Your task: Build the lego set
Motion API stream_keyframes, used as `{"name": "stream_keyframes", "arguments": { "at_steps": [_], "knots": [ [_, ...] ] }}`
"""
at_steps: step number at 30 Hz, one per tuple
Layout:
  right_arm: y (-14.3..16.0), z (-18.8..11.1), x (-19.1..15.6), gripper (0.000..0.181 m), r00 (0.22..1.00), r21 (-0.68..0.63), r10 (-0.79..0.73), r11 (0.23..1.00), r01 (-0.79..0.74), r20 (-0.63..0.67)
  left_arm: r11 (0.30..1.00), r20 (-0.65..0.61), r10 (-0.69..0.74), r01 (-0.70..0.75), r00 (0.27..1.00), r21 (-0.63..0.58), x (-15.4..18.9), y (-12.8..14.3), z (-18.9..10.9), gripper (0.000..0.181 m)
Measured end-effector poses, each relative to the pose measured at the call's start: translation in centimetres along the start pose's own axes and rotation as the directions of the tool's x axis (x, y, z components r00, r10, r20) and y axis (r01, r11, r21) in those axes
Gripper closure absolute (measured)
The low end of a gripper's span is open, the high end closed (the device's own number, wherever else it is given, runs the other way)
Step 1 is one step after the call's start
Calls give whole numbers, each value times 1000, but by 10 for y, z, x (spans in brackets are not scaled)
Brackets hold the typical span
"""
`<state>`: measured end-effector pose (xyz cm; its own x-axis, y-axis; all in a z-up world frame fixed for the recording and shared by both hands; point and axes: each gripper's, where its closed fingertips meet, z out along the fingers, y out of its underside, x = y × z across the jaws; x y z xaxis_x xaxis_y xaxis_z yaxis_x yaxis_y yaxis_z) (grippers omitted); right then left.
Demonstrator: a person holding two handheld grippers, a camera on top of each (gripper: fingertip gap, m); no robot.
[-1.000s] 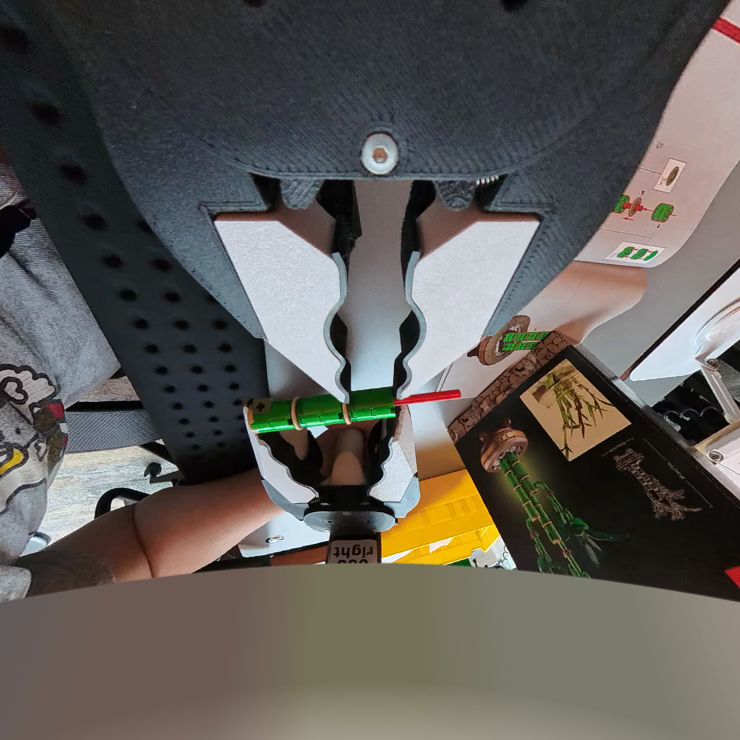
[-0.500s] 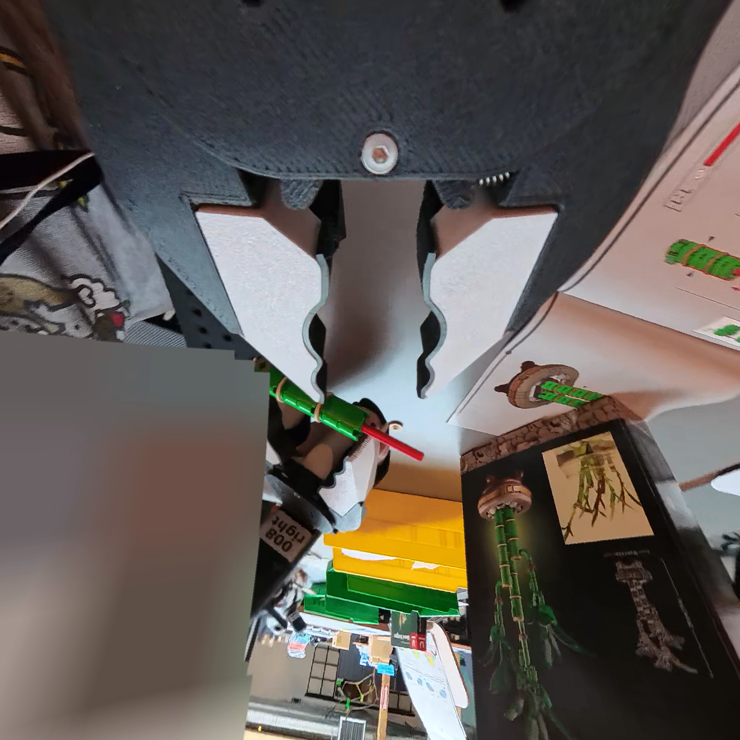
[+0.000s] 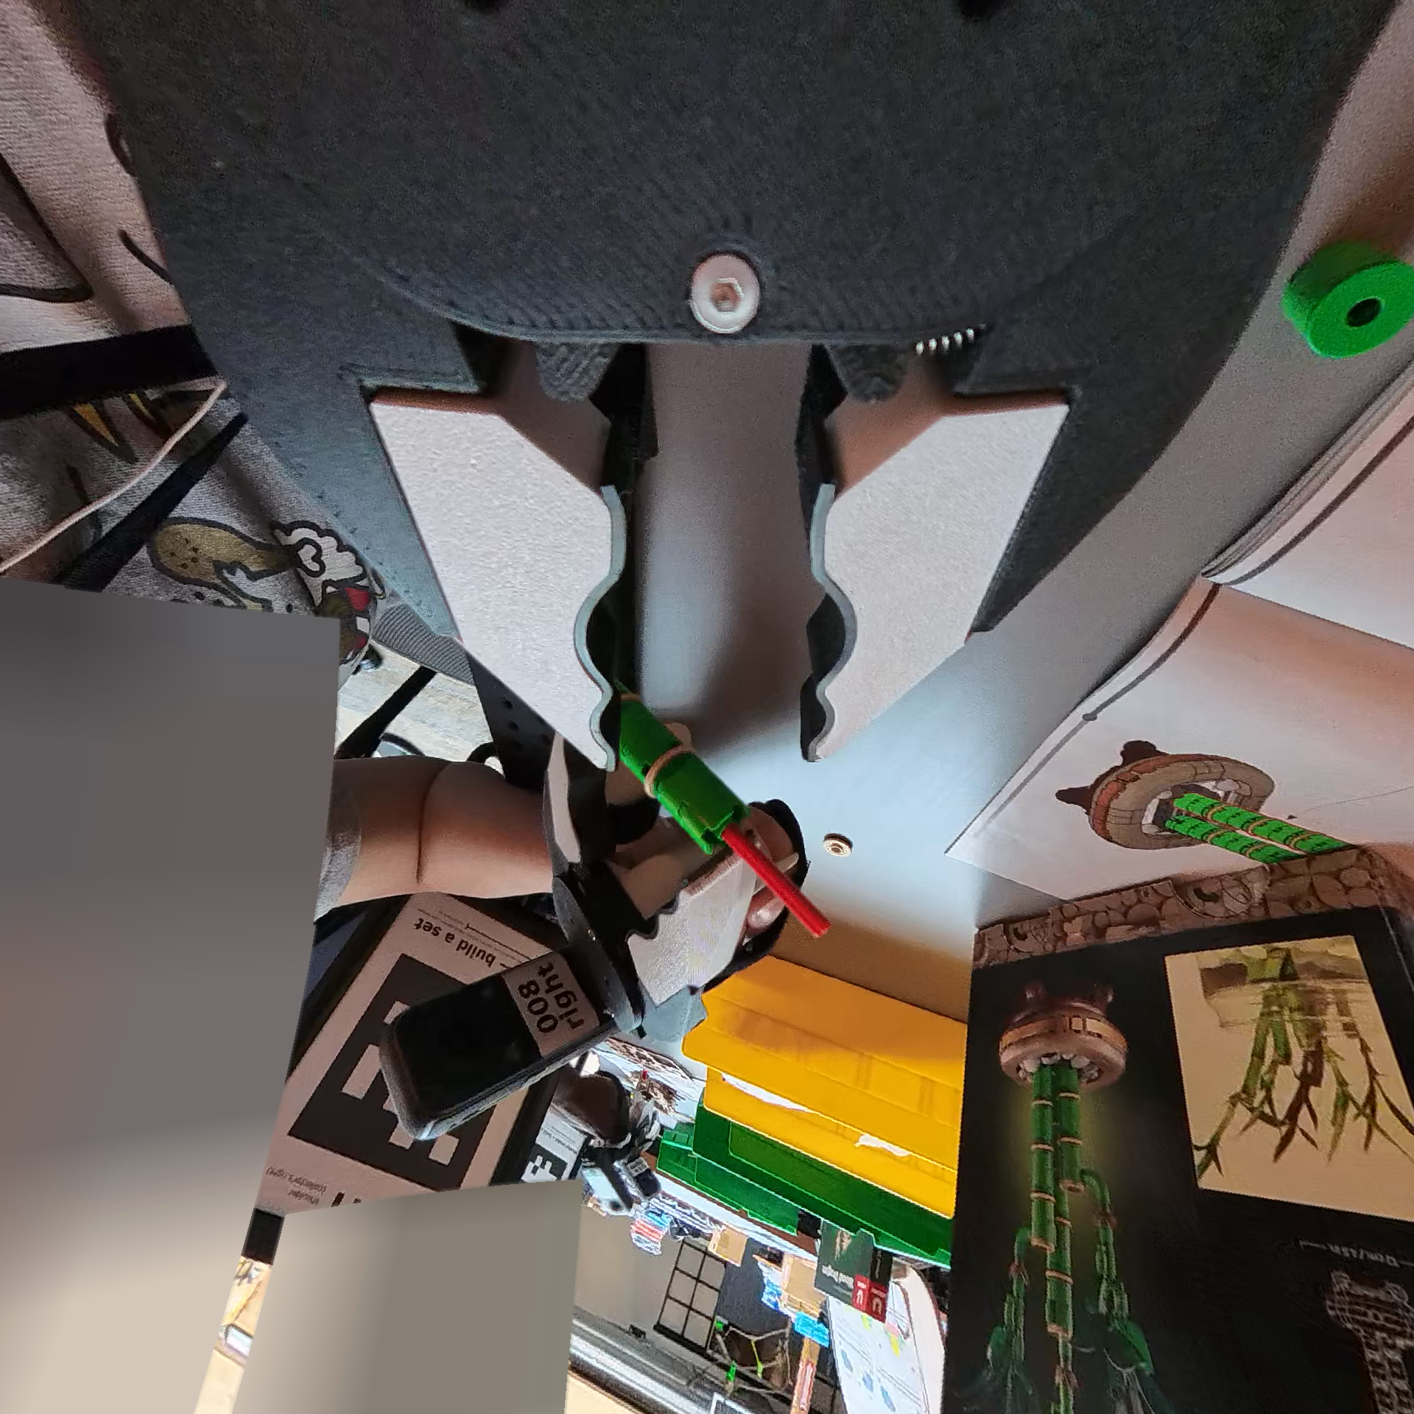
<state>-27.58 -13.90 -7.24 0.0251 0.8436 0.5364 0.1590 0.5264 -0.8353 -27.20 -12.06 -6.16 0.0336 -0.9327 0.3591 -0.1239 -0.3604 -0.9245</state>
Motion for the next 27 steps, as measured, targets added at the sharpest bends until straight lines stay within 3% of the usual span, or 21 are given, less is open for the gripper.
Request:
{"name": "stream_keyframes", "arguments": {
  "at_steps": [4, 8, 10, 12, 16, 21, 27],
  "knots": [
    [12, 4, -5, 105, 999, -88, 24, 996, -22, 23, 989, 119, 150, -148, 982, -24, -12, -1, -5, 139],
    [18, 5, -7, 105, 999, -142, 38, 989, -34, 25, 896, 199, 436, -403, 877, -188, -17, 12, -5, 140],
    [21, 5, -9, 105, 999, -166, 15, 986, -10, 31, 866, 207, 492, -452, 846, -213, -14, 15, -2, 142],
    [25, 5, -10, 105, 999, -194, -20, 981, 26, 30, 882, 204, 461, -420, 864, -214, -13, 19, 2, 143],
    [30, 6, -12, 105, 997, -223, -76, 971, 81, 32, 964, 134, 248, -232, 959, -128, -6, 15, 7, 137],
    [40, 6, -9, 105, 998, -292, -64, 954, 66, 16, 986, 151, 153, -140, 977, -95, -15, 10, 1, 136],
    [52, 5, -1, 105, 999, -375, 14, 927, -31, -48, 987, 114, -22, 40, 993, -157, -19, 31, 12, 133]
  ]
}}
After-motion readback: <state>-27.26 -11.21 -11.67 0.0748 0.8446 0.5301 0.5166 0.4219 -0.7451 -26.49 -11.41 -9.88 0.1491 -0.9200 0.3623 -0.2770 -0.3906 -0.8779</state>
